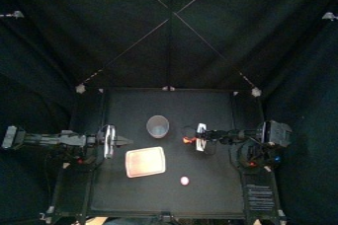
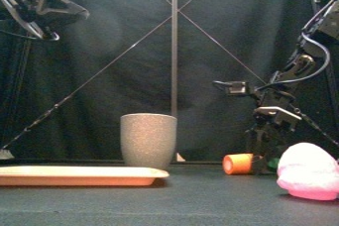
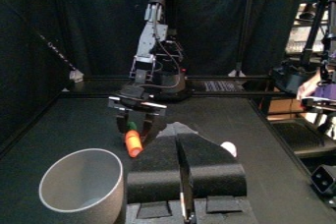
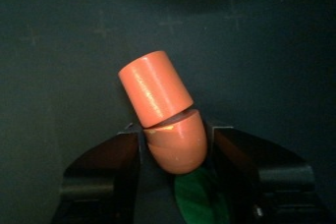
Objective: Pick the carrot then place it in the grey bowl
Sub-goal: Place carrot in the grey bowl
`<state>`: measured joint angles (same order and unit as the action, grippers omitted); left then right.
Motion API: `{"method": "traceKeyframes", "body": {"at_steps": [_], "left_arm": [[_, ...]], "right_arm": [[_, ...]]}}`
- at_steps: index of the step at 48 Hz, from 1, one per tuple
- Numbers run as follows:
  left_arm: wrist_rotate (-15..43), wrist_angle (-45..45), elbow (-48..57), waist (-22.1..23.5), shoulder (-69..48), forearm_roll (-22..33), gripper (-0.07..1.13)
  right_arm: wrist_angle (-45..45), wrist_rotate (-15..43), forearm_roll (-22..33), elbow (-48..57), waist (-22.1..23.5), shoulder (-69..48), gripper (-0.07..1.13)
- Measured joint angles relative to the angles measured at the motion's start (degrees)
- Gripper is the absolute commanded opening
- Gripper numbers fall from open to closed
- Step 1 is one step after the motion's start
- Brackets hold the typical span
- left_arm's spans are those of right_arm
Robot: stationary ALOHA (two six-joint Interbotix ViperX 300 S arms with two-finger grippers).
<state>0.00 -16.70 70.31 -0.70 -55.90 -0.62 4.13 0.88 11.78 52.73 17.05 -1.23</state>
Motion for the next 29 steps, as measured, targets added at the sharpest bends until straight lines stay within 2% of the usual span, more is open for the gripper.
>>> {"method": "traceKeyframes", "body": {"at_steps": [2,5,9,19,29], "left_arm": [[0.0,-0.09,0.0,0.09,0.09,0.0,-0.03],[0.0,0.0,-0.09,0.0,0.09,0.09,-0.02],[0.0,0.0,-0.09,0.0,0.09,0.09,-0.02],[0.0,0.0,0.09,0.0,0.09,0.0,-0.03],[0.0,0.0,0.18,0.09,0.09,0.0,-0.03]], "right_arm": [[0.18,0.0,-0.09,-0.35,-0.09,0.18,0.43],[0.18,-0.09,0.0,-0.79,-0.18,0.44,0.3],[0.35,0.26,-0.09,-1.05,-0.26,0.53,0.18],[3.08,0.26,0.0,-3.96,-0.09,-1.93,0.19],[10.37,0.09,0.35,-12.66,-0.88,-9.32,0.2]]}}
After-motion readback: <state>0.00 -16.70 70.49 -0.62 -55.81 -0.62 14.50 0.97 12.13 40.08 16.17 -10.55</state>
